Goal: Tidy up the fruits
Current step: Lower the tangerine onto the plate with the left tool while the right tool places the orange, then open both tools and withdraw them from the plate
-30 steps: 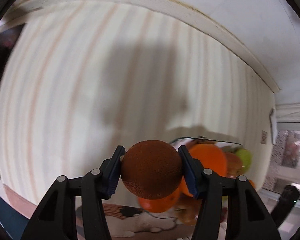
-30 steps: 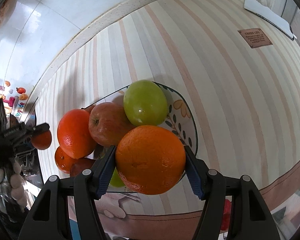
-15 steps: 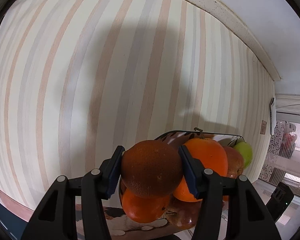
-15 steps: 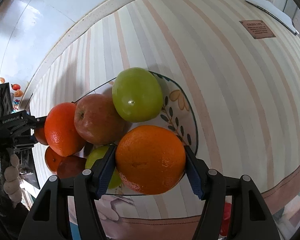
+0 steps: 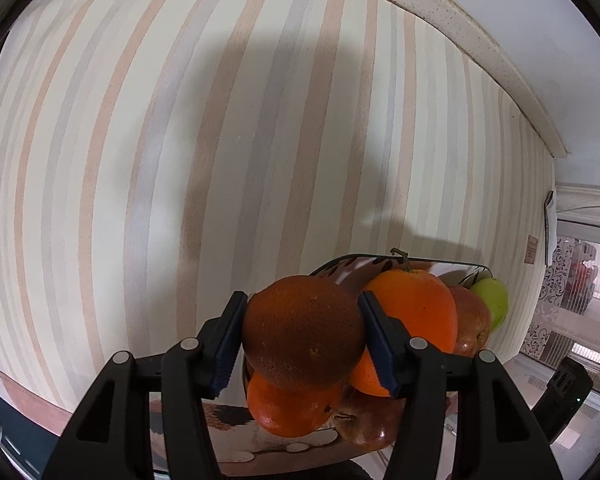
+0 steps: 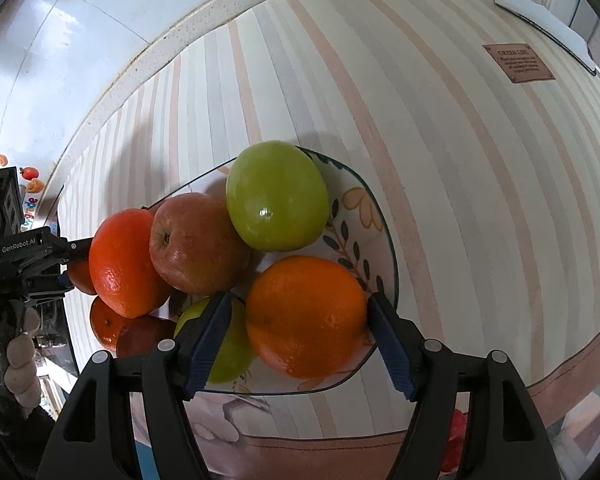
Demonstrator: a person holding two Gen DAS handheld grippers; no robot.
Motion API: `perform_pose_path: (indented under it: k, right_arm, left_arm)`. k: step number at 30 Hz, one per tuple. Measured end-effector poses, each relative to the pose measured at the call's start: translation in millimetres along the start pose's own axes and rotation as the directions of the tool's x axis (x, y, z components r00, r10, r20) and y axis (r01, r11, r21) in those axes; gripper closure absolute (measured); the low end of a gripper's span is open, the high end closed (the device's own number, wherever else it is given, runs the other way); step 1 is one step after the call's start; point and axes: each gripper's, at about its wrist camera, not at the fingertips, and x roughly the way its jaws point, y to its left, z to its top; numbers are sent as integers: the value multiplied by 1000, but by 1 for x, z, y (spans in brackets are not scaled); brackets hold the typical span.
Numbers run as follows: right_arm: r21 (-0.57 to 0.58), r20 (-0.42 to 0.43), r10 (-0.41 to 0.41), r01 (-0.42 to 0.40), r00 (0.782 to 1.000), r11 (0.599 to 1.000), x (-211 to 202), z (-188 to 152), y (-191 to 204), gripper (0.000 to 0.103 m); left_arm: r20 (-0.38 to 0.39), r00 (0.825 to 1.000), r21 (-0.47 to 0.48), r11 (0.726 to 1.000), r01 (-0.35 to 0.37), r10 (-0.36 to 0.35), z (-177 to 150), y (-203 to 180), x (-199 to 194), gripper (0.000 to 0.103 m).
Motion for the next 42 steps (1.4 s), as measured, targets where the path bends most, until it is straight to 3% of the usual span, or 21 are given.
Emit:
perform_pose_path:
  k: [21,37,39,42]
  right_arm:
    - [12,13,2,-2,1000,1000,-9,1,-1,30]
    - [-33,56,17,-15,998,999,-44,-4,20,18]
    - [-53,71,-1,5,997,999,-52,-6,23,16]
    - [-102,96,-49,59,994,993,-68,-12,31,8]
  left_arm:
    - [-2,1000,20,1000,-2,2,-18,-4,-17,49]
    - [27,1000,48,999,11,-12,-35,-12,-35,47]
    - [50,999,64,998,-2,-2,-42,-15,-41,45]
    - [119,992,89,994,-61,50,-59,-22,-55,33]
